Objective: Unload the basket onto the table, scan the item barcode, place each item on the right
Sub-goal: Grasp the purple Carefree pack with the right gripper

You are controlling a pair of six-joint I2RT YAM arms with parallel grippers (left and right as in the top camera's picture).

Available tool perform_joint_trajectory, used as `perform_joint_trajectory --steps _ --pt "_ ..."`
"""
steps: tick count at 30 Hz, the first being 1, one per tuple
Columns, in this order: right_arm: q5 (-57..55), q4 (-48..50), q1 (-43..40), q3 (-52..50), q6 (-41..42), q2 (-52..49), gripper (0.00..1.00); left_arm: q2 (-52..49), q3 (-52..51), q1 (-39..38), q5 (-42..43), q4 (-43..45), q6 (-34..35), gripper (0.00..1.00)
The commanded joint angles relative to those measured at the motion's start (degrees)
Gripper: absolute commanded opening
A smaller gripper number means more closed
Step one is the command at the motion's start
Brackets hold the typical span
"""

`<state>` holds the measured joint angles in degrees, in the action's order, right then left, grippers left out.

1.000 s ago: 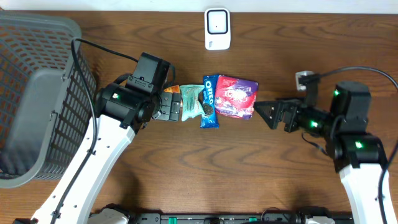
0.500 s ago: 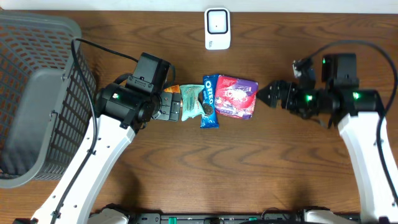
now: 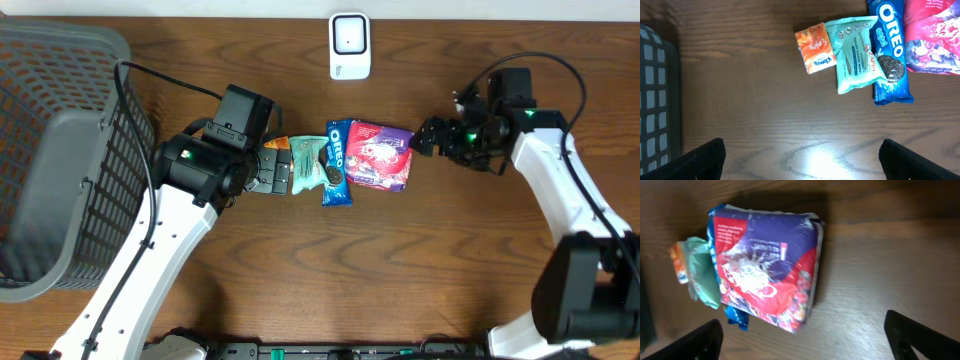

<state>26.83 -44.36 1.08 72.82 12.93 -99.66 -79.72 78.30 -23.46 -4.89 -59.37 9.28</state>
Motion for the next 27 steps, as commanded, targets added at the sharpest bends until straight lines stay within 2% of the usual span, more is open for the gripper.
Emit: perform_joint_trajectory --steps 1,5,8,11,13,16,25,27 --pt "9.0 1.7 0.1 0.5 -2.5 -4.9 0.80 -0.2 -0.1 0.0 -0.5 -0.2 0.9 0.98" --pt "9.8 3.5 0.1 0.5 -2.5 -11.3 0.64 -0.2 -0.1 0.0 -0.5 -0.2 0.9 0.98" --pt "11.5 5.5 0.1 0.5 -2.5 -15.0 0.64 -0.2 -0.1 0.0 -0.5 -0.2 0.9 0.98" --pt "11.7 6.6 0.1 0.5 -2.5 -16.5 0.58 -0.2 -0.1 0.0 -0.5 -0.2 0.9 0.98" --pt "11.8 6.9 0.1 0.5 -2.5 -16.5 0.50 -0.2 -0.1 0.0 -0.5 -0.2 0.9 0.98" --pt "12.7 7.5 0.1 0.5 -2.4 -16.5 0.49 -0.2 -0.1 0.0 -0.5 -0.2 0.9 0.98" --pt "12.7 9.3 2.1 -1.6 -2.7 -16.5 0.58 -0.2 -0.1 0.0 -0.5 -0.2 0.9 0.98" --pt "12.4 10.9 3.1 -2.5 -2.7 -16.5 0.39 -0.2 -0.1 0.0 -0.5 -0.2 0.9 0.98"
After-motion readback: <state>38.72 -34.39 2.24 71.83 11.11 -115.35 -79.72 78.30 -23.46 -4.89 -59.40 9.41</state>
